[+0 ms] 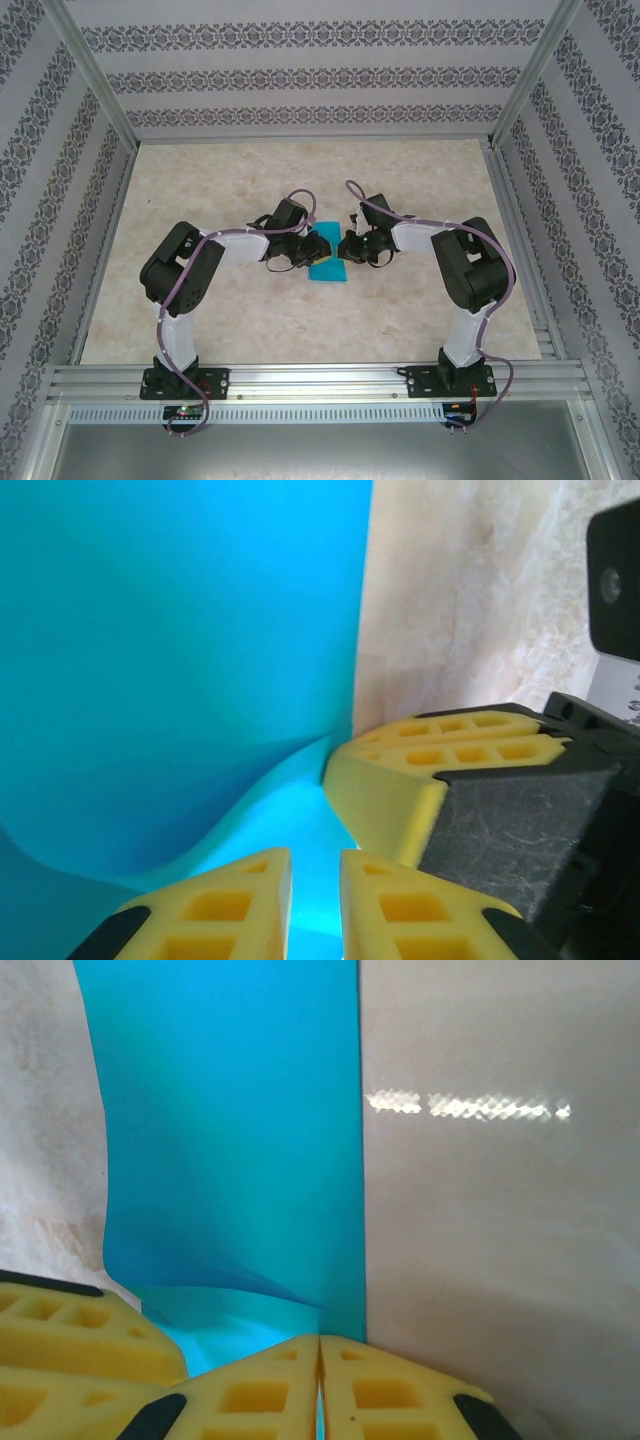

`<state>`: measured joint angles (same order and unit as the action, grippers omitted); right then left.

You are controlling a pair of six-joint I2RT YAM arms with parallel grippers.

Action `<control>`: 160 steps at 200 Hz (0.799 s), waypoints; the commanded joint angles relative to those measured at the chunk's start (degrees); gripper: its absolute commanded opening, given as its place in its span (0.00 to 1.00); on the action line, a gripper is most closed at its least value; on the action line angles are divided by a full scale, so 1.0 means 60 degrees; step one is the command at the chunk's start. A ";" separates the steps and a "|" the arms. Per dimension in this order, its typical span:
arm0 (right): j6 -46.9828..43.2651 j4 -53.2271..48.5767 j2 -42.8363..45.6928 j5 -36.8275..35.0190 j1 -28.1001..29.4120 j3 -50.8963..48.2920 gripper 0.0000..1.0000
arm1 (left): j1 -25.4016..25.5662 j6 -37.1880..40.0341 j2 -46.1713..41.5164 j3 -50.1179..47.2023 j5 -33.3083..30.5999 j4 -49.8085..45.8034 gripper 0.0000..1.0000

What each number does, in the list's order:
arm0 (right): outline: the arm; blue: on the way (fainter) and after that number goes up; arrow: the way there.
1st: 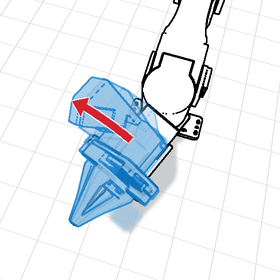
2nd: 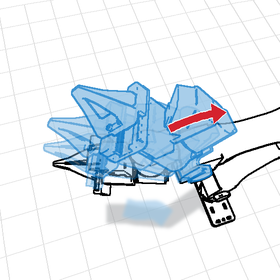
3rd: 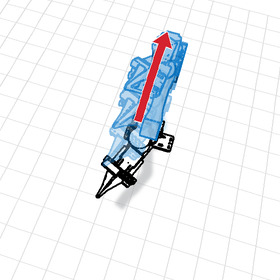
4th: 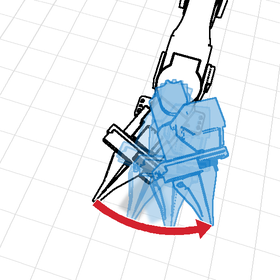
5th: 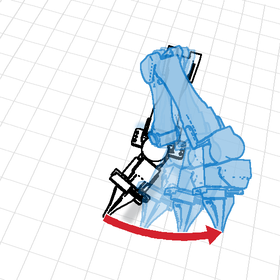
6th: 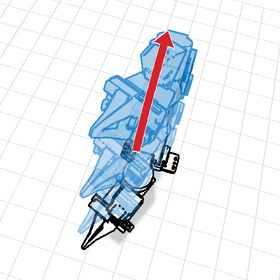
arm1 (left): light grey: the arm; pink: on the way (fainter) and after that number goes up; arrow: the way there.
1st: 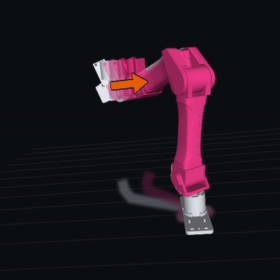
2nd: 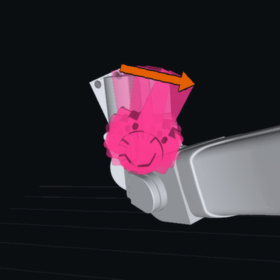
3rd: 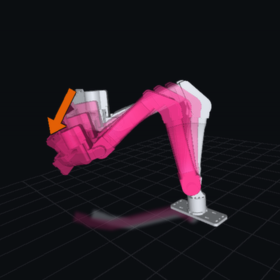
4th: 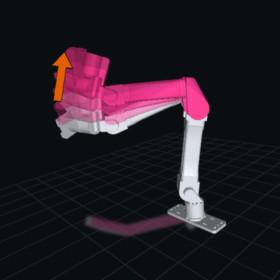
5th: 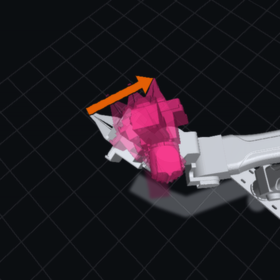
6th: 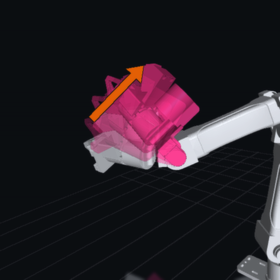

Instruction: Fold a paper plane with a square sheet of paper (pick it up from the middle)

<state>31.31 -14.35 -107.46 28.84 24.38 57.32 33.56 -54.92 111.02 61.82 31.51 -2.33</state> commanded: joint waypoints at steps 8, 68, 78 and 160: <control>-0.0302 -0.0185 -0.0283 -0.0107 0.0161 0.0155 0.10 | -0.0144 0.0461 0.0039 0.0285 -0.0590 -0.0716 0.20; -0.0398 -0.0096 -0.0013 0.0195 0.0228 0.0181 0.10 | -0.0175 0.0525 0.0199 0.0253 -0.1142 -0.1130 0.20; -0.0322 0.0013 0.0217 0.0404 0.0242 0.0181 0.11 | -0.0174 0.0502 0.0172 0.0212 -0.1288 -0.1299 0.19; -0.0331 -0.0222 0.1621 0.0299 0.1050 -0.0545 0.10 | -0.0175 0.0234 0.0084 -0.0254 -0.1731 -0.1482 0.18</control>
<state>30.22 -14.39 -99.72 30.98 29.19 57.06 33.32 -52.97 111.11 62.04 24.82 -7.94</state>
